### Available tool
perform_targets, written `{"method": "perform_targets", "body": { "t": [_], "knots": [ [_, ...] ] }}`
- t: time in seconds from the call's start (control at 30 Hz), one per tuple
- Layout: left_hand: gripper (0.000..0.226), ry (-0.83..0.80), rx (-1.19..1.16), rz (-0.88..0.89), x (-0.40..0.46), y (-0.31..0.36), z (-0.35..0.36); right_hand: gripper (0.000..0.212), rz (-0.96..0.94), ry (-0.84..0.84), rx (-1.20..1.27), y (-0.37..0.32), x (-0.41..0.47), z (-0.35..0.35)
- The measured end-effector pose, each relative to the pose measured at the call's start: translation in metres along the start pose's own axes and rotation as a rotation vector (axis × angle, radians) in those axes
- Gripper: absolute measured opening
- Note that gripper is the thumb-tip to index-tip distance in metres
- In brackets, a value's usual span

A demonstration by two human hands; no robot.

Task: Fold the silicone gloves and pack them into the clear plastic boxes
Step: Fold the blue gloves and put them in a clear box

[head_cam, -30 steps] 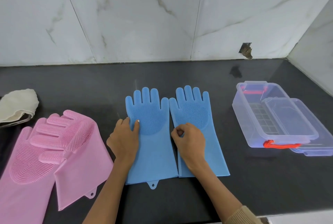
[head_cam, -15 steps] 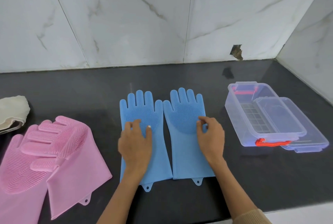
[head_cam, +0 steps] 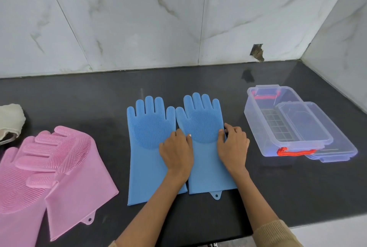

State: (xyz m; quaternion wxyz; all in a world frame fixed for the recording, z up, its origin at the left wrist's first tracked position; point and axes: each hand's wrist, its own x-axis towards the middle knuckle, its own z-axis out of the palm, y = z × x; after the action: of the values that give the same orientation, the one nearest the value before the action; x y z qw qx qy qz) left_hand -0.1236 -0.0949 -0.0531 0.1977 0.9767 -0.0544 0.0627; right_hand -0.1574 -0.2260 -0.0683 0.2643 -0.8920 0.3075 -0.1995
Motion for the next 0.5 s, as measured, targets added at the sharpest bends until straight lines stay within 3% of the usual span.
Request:
{"method": "perform_targets", "body": {
  "t": [0.33,0.5],
  "knots": [
    [0.023,0.002,-0.153,0.014,0.006,0.002,0.003,0.026,0.001,-0.011,0.024,-0.001,0.005,-0.002],
    [0.014,-0.016,-0.355,-0.047,0.010,0.005,0.000,0.023,0.019,-0.185,0.207,-0.001,0.014,-0.007]
  ]
}}
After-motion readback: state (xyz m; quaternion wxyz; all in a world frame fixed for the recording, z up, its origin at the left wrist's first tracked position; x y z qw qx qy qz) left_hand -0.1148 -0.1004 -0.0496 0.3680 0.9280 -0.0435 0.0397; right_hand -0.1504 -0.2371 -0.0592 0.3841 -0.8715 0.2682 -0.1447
